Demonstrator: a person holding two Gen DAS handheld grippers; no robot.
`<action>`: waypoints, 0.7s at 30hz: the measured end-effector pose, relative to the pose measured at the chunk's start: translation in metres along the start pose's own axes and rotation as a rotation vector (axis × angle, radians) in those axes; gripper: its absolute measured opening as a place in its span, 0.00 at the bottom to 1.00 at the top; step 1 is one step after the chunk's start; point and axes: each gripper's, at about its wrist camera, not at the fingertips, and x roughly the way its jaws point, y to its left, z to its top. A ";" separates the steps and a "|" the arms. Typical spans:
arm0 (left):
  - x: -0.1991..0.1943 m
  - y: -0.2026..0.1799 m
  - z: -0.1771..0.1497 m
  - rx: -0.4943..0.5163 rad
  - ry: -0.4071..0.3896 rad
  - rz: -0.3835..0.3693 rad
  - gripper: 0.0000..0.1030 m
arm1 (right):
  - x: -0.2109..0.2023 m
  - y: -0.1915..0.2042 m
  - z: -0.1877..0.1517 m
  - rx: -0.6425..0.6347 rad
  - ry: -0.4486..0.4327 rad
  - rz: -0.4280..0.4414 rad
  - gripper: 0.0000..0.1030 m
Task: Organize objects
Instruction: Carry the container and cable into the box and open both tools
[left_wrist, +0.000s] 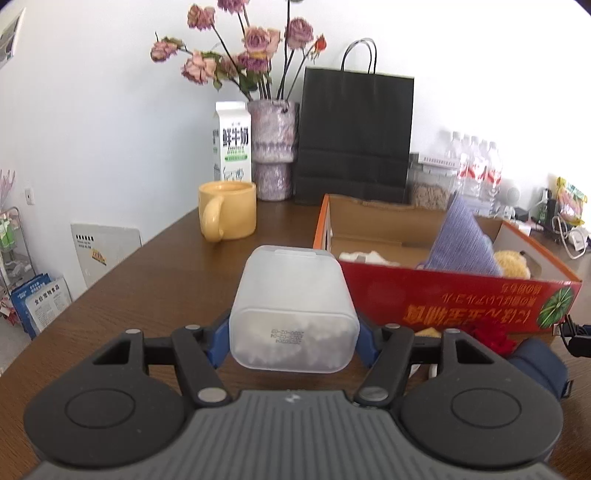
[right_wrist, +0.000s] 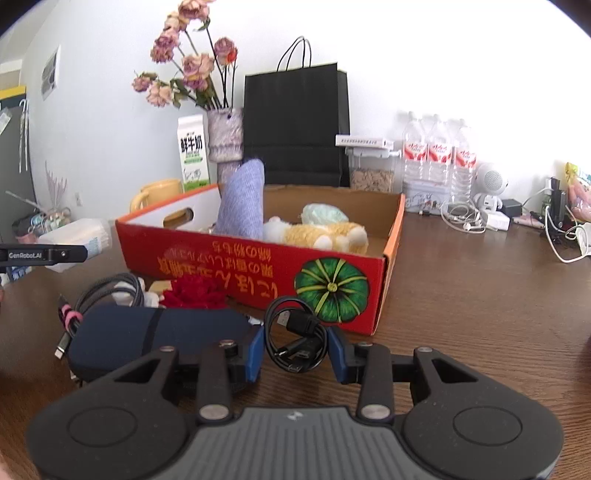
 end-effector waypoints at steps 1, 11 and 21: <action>-0.003 -0.001 0.003 0.001 -0.015 -0.005 0.63 | -0.002 0.000 0.000 0.000 -0.015 0.003 0.35; -0.006 -0.032 0.036 0.020 -0.112 -0.079 0.64 | -0.006 0.014 0.030 -0.020 -0.128 0.055 0.35; 0.026 -0.072 0.057 0.016 -0.114 -0.163 0.64 | 0.021 0.026 0.079 -0.013 -0.222 0.076 0.35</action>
